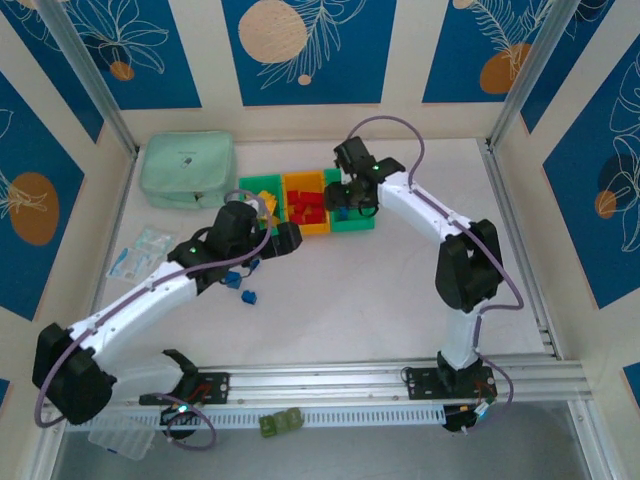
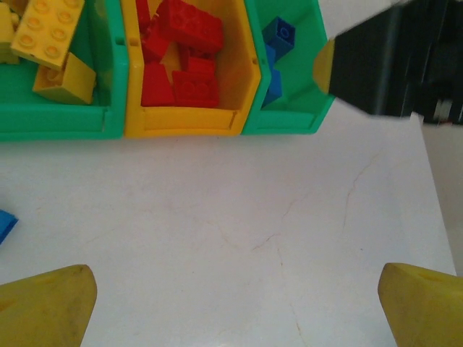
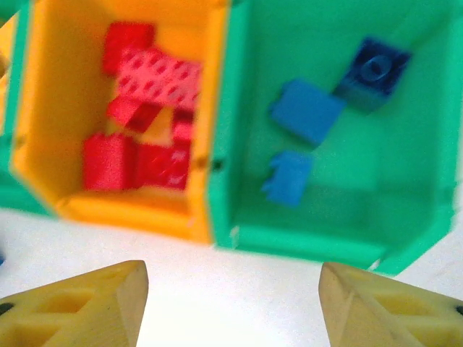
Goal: Sort the legos into containers by color
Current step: Pick up the lego from the center of the table.
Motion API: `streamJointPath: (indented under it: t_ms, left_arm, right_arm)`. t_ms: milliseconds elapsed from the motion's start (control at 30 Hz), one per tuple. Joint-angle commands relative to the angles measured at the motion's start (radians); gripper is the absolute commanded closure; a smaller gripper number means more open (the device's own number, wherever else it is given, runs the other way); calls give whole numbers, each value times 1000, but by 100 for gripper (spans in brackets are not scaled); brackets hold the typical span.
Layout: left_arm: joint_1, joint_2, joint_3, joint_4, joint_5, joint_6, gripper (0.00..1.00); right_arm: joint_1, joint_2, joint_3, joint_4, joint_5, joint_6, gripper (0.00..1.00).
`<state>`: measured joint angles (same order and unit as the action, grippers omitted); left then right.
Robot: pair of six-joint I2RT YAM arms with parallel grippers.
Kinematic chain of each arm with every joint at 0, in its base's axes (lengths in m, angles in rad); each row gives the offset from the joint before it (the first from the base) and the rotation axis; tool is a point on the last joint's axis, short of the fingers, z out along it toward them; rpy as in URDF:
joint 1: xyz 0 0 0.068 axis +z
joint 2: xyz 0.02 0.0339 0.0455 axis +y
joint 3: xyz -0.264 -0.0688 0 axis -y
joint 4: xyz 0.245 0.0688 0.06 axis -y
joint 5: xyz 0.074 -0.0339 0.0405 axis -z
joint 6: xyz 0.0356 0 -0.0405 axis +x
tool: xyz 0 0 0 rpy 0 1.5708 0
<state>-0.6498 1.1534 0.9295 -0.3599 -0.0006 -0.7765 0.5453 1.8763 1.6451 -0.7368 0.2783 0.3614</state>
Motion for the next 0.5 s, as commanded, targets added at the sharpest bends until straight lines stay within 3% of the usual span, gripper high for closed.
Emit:
streamJointPath:
  t_ms: [0,233,467]
  left_arm:
    - [9,-76,-42,-99,-53,-4,1]
    - [18,-257,-123,-233,-120,-54,1]
    - [22,-435,-191,-364,-199,-110,1]
  right_arm:
    - [58,-42,-67,19,-68,50,34]
    - [228,-4,-97,62,-115,73,30]
    - [328,138,6,105,-166,55,26]
